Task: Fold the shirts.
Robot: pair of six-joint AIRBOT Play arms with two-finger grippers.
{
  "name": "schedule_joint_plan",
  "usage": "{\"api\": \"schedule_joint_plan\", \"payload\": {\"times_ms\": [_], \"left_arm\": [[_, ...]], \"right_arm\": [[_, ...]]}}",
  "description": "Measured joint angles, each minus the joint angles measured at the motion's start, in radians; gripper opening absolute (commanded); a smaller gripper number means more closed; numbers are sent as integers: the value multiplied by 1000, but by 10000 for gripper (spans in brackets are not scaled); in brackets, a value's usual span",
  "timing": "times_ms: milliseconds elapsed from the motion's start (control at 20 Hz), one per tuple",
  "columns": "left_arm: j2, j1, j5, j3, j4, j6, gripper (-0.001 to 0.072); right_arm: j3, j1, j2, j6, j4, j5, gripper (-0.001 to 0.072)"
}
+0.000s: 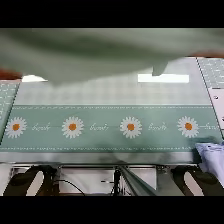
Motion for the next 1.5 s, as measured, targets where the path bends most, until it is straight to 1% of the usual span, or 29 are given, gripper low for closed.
{"api": "schedule_joint_plan", "payload": {"times_ms": [200,300,400,500,600,700,800,900,1050,1250,1500], "left_arm": [[81,0,-112,3,56,-56,23],[90,0,-154,3,80,-68,23],[80,0,-212,2,105,-75,23],[52,0,-287,-17,151,-70,23],[11,0,-357,-76,204,-45,23],[-48,0,-391,-169,267,-18,23],[-129,0,-401,-272,297,4,23],[-229,-1,-355,-360,299,17,24],[-404,-1,-221,-431,269,29,24],[-639,-1,-50,-462,219,41,25],[-866,-1,174,-468,85,124,24]], "right_arm": [[0,0,78,54,-27,98,26],[0,0,82,67,-38,142,25],[0,0,56,73,-44,224,25],[-1,0,-8,72,-45,359,25],[-13,0,-96,57,-41,447,25],[-29,0,-202,44,-41,489,26],[-41,0,-348,31,-41,507,26],[-47,0,-496,23,-37,500,26],[-50,1,-701,4,-25,423,26],[-52,1,-908,-34,-3,228,26],[-52,1,-1033,-63,9,-46,26]]}}
